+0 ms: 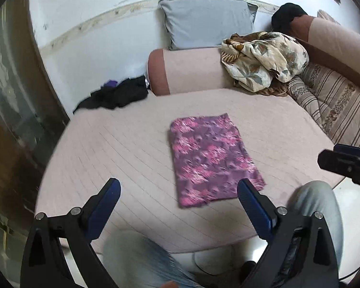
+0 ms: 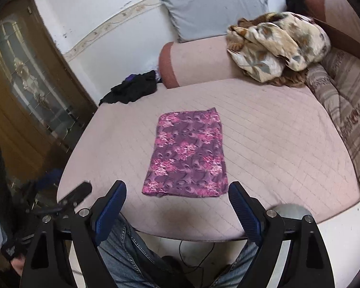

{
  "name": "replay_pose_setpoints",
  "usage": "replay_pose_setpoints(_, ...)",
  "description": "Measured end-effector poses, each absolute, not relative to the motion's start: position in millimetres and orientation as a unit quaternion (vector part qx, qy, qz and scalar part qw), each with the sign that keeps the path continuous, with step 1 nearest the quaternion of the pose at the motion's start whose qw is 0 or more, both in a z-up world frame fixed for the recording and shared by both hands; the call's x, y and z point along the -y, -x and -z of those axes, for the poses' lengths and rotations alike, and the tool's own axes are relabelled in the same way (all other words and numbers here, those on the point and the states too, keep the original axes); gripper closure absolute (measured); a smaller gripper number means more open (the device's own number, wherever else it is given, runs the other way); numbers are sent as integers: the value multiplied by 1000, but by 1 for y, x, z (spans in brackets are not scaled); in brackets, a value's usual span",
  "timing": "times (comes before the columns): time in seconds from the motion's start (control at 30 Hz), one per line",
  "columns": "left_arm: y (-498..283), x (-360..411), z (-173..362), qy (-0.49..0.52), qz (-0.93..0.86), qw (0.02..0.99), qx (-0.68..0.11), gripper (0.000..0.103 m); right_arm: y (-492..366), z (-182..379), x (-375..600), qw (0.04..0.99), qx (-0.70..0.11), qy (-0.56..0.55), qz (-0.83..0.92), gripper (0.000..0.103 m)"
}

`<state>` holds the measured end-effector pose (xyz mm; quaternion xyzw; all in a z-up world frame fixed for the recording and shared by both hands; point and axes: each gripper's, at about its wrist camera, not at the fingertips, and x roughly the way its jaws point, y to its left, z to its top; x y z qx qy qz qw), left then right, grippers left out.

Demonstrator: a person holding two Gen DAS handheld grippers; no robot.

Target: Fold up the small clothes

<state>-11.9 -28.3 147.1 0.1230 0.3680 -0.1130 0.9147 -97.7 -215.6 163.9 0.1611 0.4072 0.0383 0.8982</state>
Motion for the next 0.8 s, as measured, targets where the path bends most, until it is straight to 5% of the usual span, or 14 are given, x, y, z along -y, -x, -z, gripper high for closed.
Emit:
replay_pose_setpoints(0.37,17,0,-121,35,83,905,-417,6,88,-165,206,897,-419,-136,-31,12)
replay_pose_setpoints(0.8,9,16,-131,2,81,914,-397,6,77,-171,208,899,-417,-131,-44,12)
